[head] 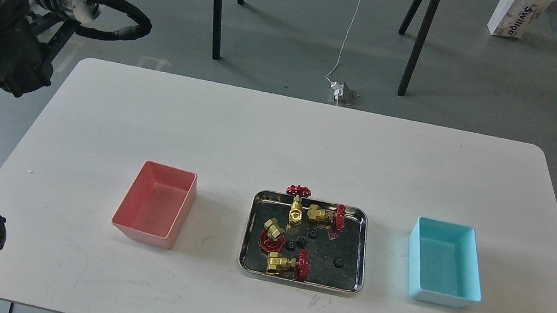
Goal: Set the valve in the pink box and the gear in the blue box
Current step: 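Move the left arm forward over the table toward the steel tray, then grasp a brass valve with red handwheel in the tray with left gripper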
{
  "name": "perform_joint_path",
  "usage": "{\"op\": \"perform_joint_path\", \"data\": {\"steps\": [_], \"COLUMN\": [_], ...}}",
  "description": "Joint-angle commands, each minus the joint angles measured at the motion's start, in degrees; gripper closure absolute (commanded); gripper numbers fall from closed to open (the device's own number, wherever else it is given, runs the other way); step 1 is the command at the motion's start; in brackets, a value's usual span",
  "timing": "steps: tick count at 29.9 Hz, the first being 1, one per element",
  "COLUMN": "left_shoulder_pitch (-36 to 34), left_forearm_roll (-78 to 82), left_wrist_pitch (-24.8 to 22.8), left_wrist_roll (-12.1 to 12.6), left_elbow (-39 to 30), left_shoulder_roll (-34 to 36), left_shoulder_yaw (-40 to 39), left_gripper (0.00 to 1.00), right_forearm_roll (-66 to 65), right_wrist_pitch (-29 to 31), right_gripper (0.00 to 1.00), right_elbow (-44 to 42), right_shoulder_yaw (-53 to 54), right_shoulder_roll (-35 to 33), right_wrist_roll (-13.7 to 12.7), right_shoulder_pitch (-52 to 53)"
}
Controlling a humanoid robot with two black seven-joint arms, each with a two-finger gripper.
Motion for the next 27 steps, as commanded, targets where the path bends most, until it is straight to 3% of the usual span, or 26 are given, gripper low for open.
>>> {"op": "perform_joint_path", "data": {"steps": [1, 3, 8, 10, 13, 20, 24, 27], "left_shoulder_pitch": [0.4, 0.5, 1.3, 1.7, 4.9, 14.4, 19.6, 21.7], "left_forearm_roll": [10.5, 23.7, 55.9, 66.4, 80.3, 88.1, 92.4, 93.1], "left_wrist_pitch": [-0.9, 2.1, 14.8, 19.2, 23.9, 24.3, 24.4, 24.4], "left_wrist_roll": [0.0, 0.0, 0.2, 2.6, 3.4, 6.6, 10.4, 11.0], "left_elbow": [-2.7, -6.6, -15.7, -16.0, -15.6, -15.6, -15.1, -12.4], "left_shoulder_roll": [0.6, 2.6, 6.9, 7.6, 8.7, 8.0, 3.8, 0.7], "left_shoulder_yaw": [8.1, 12.6, 24.0, 28.3, 32.4, 33.0, 32.7, 32.4], "left_gripper": [0.00, 0.02, 0.04, 0.04, 0.04, 0.02, 0.03, 0.03], "right_forearm_roll": [-0.3, -0.4, -0.6, -0.6, -0.7, -2.0, -2.8, -3.0], "right_wrist_pitch": [2.1, 2.5, 2.6, 2.6, 2.5, 2.0, 1.9, 1.9], "right_gripper": [0.01, 0.01, 0.01, 0.01, 0.01, 0.01, 0.01, 0.01], "right_elbow": [0.2, 0.1, -0.2, -0.5, -0.8, -0.9, -0.9, -0.9], "right_shoulder_yaw": [-1.0, -2.9, -8.2, -10.5, -13.1, -13.5, -13.9, -13.9], "right_shoulder_roll": [0.0, -0.1, -0.5, -0.5, -0.5, -0.5, -0.5, -0.4], "right_wrist_roll": [0.0, 0.0, 0.0, 0.0, 0.0, 0.0, -0.1, 0.0], "right_shoulder_pitch": [0.5, 1.6, 6.2, 7.9, 9.6, 9.8, 9.7, 9.7]}}
